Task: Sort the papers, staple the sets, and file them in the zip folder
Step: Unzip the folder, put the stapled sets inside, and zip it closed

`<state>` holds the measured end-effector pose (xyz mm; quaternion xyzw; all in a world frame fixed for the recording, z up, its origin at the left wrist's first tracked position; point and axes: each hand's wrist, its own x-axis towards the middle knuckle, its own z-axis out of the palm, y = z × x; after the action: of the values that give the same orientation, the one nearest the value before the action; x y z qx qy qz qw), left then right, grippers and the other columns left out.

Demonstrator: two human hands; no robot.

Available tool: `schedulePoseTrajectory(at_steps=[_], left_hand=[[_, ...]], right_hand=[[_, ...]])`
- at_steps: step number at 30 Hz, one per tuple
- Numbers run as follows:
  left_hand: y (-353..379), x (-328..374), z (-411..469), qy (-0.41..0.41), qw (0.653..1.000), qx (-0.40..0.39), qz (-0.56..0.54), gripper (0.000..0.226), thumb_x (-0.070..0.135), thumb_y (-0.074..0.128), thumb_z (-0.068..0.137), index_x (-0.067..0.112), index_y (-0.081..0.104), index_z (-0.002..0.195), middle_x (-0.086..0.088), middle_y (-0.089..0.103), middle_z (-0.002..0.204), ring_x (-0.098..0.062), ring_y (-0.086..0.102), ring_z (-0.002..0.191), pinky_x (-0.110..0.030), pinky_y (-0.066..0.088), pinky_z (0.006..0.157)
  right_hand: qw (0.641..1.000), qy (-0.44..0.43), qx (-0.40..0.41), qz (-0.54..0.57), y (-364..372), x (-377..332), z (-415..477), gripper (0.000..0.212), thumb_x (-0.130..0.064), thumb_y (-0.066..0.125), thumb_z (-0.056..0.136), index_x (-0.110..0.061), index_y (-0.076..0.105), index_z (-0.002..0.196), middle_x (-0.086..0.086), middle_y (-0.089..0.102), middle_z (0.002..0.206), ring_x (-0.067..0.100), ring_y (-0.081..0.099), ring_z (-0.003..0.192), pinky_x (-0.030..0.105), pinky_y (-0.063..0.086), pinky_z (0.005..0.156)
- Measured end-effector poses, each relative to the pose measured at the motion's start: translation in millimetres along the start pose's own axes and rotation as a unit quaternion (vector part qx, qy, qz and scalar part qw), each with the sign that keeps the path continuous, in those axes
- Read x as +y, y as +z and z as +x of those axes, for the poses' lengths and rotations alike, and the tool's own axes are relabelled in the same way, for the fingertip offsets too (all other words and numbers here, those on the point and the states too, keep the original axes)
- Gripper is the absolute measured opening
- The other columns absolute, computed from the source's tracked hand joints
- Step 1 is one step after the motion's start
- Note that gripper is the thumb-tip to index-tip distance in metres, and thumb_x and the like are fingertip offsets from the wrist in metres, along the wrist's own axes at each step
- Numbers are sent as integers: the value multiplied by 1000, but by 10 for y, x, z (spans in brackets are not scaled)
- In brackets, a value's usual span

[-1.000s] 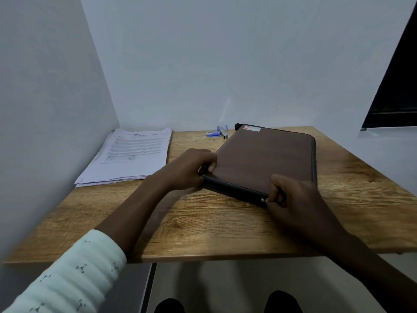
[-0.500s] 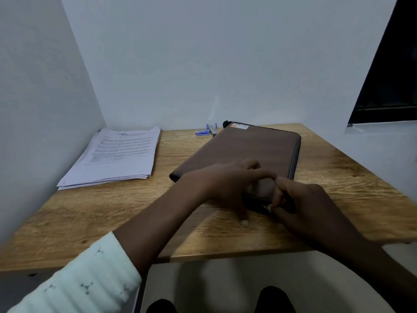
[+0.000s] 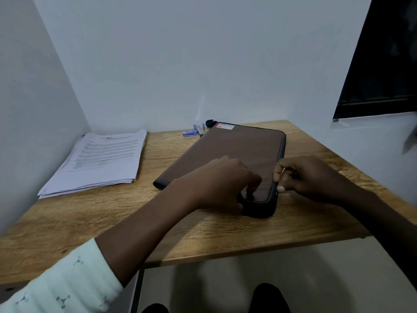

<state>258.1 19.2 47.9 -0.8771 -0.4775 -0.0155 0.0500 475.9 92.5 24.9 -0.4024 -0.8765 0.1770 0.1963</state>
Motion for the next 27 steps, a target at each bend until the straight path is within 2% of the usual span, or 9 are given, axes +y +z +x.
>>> schedulePoseTrajectory(at_steps=[5,8,11,13,16,19,22,24,27], left_hand=[[-11,-53,-26,-16,1000,-22,-6,27,39,75,76,32,61,98,14,55,81,-9,54,78,-35,52,69],[-37,-37,13,-22,1000,-21,-2,30,40,74,75,32,60,101,10,59,85,-12,56,80,-38,52,70],[-32,-4,45,-22,999,-31,5,37,42,73,76,36,57,109,10,60,87,-12,55,82,-35,51,69],[-3,29,59,-23,999,-21,11,43,43,72,73,39,55,112,10,60,87,-13,56,82,-34,50,68],[-23,42,71,-25,999,-20,28,51,45,71,71,42,53,119,10,63,89,-13,58,83,-33,51,70],[-69,64,94,-16,999,-27,44,63,43,69,74,46,48,133,11,65,96,-13,60,87,-33,52,72],[-70,111,103,-12,998,-24,61,70,37,66,76,49,42,140,11,66,104,-14,61,92,-31,51,73],[-71,156,98,-17,997,-29,64,78,30,65,75,50,36,144,10,62,97,-14,57,85,-32,51,71],[-132,229,69,-13,996,-38,74,79,25,64,76,51,35,145,9,59,92,-13,51,79,-30,46,67]], right_hand=[[1000,10,10,12,0,71,121,18,-3,79,77,-19,71,72,-12,71,69,-9,64,68,4,42,59],[999,9,41,13,42,55,124,16,-4,76,79,-19,73,75,-17,68,69,-13,61,70,2,41,60],[998,44,31,34,67,67,64,9,-11,75,81,-19,72,84,-11,68,71,-10,60,63,5,40,55],[995,72,23,61,101,77,34,13,-13,78,78,-21,70,86,-7,70,75,-6,60,60,11,42,56],[990,88,42,103,154,78,49,14,-11,81,74,-17,70,81,-6,70,74,-5,60,59,10,43,54],[985,112,41,128,130,97,85,13,-10,83,71,-15,73,77,-1,73,70,5,65,62,20,49,58],[982,142,53,115,93,176,149,9,-13,84,72,-14,75,74,-5,71,64,4,63,58,20,46,55],[976,167,90,103,77,273,242,10,-15,84,73,-13,74,74,-5,69,66,5,62,59,19,46,53],[971,193,130,54,75,360,473,12,-17,82,75,-9,73,76,1,71,77,12,64,72,22,49,60]])
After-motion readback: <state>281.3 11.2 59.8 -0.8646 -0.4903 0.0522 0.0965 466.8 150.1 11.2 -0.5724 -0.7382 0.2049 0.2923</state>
